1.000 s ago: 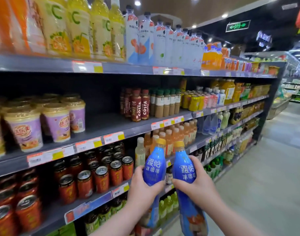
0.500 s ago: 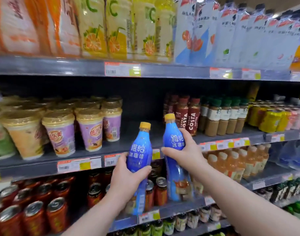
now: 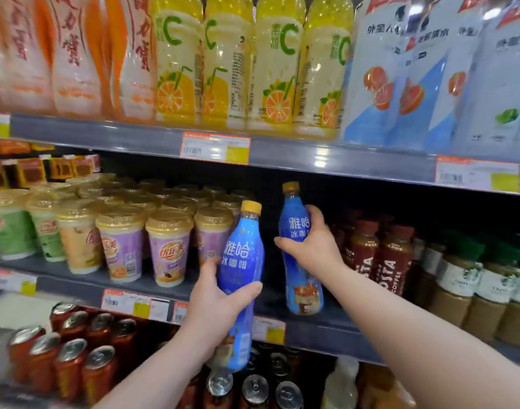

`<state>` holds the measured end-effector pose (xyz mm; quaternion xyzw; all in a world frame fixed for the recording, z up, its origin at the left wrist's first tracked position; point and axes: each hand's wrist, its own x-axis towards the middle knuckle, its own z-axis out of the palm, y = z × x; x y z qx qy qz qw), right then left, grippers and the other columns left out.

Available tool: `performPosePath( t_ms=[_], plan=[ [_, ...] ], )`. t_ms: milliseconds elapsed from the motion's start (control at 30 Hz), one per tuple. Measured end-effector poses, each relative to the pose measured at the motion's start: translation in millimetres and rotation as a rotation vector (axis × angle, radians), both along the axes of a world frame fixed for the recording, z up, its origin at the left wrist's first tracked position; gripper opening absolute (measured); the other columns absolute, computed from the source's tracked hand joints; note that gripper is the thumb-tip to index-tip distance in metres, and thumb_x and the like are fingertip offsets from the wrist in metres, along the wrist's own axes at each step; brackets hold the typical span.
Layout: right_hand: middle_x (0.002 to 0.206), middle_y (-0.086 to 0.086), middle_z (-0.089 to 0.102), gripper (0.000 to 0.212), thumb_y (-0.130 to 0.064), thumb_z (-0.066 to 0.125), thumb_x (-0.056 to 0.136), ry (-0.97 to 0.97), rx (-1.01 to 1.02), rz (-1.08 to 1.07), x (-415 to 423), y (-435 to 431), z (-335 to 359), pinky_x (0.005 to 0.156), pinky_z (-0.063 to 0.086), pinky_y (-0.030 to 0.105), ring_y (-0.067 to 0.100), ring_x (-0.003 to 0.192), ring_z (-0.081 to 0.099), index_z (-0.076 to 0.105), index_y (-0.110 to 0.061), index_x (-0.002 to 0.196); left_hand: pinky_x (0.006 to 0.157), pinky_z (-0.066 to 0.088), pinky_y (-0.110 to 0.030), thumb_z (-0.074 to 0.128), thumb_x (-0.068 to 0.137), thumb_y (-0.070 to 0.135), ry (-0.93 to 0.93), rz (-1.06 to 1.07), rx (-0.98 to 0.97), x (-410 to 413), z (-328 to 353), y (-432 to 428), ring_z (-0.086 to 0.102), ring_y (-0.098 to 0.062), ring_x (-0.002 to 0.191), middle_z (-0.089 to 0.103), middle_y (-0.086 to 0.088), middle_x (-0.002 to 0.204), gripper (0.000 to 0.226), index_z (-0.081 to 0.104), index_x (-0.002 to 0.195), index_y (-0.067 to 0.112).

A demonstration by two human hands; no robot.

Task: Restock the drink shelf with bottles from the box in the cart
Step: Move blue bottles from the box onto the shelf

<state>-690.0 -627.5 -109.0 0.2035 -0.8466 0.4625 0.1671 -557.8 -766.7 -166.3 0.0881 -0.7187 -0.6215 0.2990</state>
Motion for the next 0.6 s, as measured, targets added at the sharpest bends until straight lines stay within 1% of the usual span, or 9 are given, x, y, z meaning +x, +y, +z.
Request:
performPosePath(
  t_ms=[67,133,200,267,367,433,500,567,600],
  plan=[
    [0.121,0.006,0.051,0.087,-0.037,0.080,0.065,0.030,-0.005,-0.001,-14,0,-6,0.080,0.039,0.027,0.022,0.098,0.054,0.031,-0.029,0.136,0.068,0.048,-0.021,0.079,0.052,0.037,0.008,0.017,-0.007,-3,2,5,0.065,0.003,0.076,0.068,0.015,0.092,0.049,0.051,0.092,0.036],
    [0.124,0.007,0.048,0.090,-0.035,0.081,0.065,0.038,-0.016,-0.014,-28,-2,-11,0.080,0.038,0.026,0.025,0.104,0.054,0.029,-0.025,0.138,0.067,0.048,-0.020,0.081,0.055,0.035,0.011,0.033,-0.028,-6,5,9,0.064,0.003,0.076,0.067,0.014,0.093,0.048,0.050,0.091,0.036],
    [0.129,0.010,0.045,0.094,-0.032,0.083,0.065,0.034,-0.036,-0.038,-41,-6,-16,0.084,0.039,0.027,0.028,0.110,0.053,0.028,-0.021,0.140,0.073,0.051,-0.025,0.077,0.051,0.040,0.000,0.051,-0.052,-11,7,11,0.064,-0.002,0.082,0.065,0.011,0.097,0.050,0.049,0.093,0.036],
    [0.130,0.013,0.046,0.096,-0.027,0.085,0.063,0.022,-0.089,-0.063,-53,-9,-19,0.087,0.040,0.029,0.030,0.112,0.053,0.029,-0.016,0.140,0.080,0.051,-0.031,0.075,0.048,0.045,-0.019,0.056,-0.067,-18,8,11,0.063,-0.008,0.090,0.063,0.008,0.103,0.055,0.047,0.096,0.037],
    [0.131,0.015,0.047,0.102,-0.021,0.088,0.059,-0.012,-0.205,-0.047,-66,-13,-22,0.094,0.042,0.032,0.030,0.116,0.052,0.027,-0.012,0.141,0.085,0.052,-0.036,0.074,0.042,0.053,-0.023,0.030,-0.056,-29,10,10,0.064,-0.011,0.092,0.065,0.005,0.106,0.069,0.048,0.103,0.034],
    [0.138,0.013,0.041,0.114,-0.021,0.089,0.058,-0.059,-0.219,-0.033,-70,-15,-27,0.099,0.039,0.032,0.028,0.122,0.048,0.016,-0.015,0.146,0.085,0.053,-0.037,0.073,0.041,0.054,-0.024,0.010,-0.075,-36,12,7,0.064,-0.011,0.092,0.066,0.004,0.106,0.077,0.049,0.109,0.029],
    [0.145,0.009,0.036,0.123,-0.022,0.087,0.060,-0.140,-0.182,-0.044,-69,-15,-40,0.099,0.036,0.030,0.026,0.125,0.045,0.002,-0.023,0.149,0.085,0.052,-0.036,0.076,0.047,0.047,-0.016,0.000,-0.087,-45,13,4,0.065,-0.011,0.092,0.067,0.004,0.105,0.074,0.050,0.112,0.023],
    [0.143,0.006,0.040,0.121,-0.018,0.082,0.064,-0.235,-0.138,-0.048,-66,-15,-56,0.092,0.039,0.027,0.024,0.120,0.051,-0.004,-0.028,0.148,0.081,0.052,-0.030,0.076,0.050,0.042,-0.005,-0.012,-0.080,-54,15,1,0.065,-0.007,0.088,0.068,0.006,0.101,0.064,0.053,0.107,0.023],
    [0.139,0.004,0.046,0.115,-0.017,0.079,0.066,-0.256,-0.114,-0.052,-66,-14,-63,0.087,0.040,0.024,0.022,0.114,0.055,-0.001,-0.029,0.147,0.077,0.051,-0.027,0.076,0.050,0.042,-0.002,-0.022,-0.071,-58,16,0,0.065,-0.005,0.085,0.068,0.007,0.099,0.060,0.053,0.103,0.024]
  ],
)
